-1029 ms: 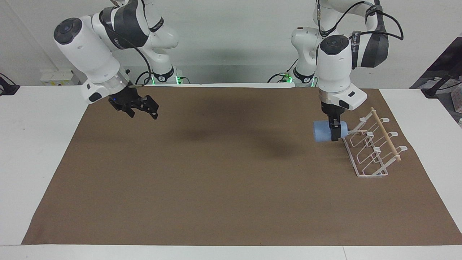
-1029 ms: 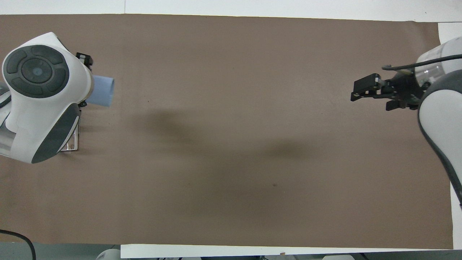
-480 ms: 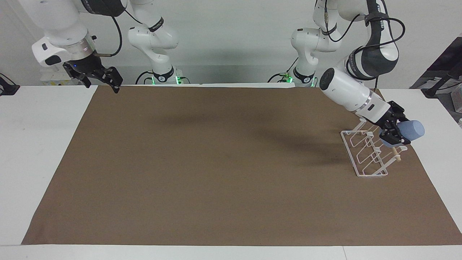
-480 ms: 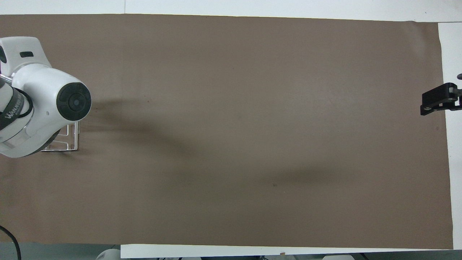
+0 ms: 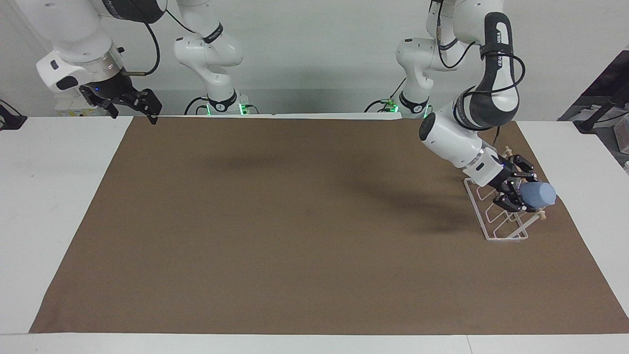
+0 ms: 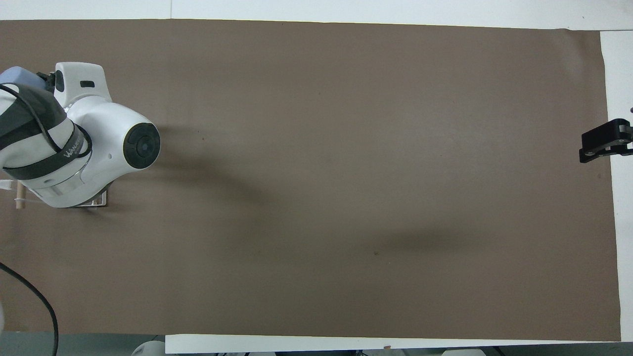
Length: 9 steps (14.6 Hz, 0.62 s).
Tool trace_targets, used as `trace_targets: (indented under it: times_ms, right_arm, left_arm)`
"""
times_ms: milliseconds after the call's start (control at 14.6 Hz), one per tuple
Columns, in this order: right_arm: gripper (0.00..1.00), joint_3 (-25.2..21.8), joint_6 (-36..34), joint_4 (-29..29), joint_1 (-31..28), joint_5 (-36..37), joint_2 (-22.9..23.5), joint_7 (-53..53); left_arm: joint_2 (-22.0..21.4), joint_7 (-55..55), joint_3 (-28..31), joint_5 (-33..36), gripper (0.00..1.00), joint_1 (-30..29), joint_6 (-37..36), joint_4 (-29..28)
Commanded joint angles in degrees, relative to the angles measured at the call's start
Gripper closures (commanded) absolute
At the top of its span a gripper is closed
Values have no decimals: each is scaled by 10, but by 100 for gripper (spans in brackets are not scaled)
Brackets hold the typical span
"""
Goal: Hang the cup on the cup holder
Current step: 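Lower the cup onto a holder peg with the left gripper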
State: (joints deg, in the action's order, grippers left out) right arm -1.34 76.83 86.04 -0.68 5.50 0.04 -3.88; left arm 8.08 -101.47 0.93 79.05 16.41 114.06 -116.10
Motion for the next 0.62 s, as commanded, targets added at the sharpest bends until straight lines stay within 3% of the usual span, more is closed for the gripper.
trace_targets:
  times_ms: [0, 549]
  right_arm:
    - [0, -2, 1, 9, 4, 0, -4, 12]
    - [0, -5, -1, 9, -3, -2, -4, 16]
  left_arm:
    - [4, 7, 5, 34, 71, -3, 8, -6]
    - [4, 7, 7, 40, 71, -17, 32, -15]
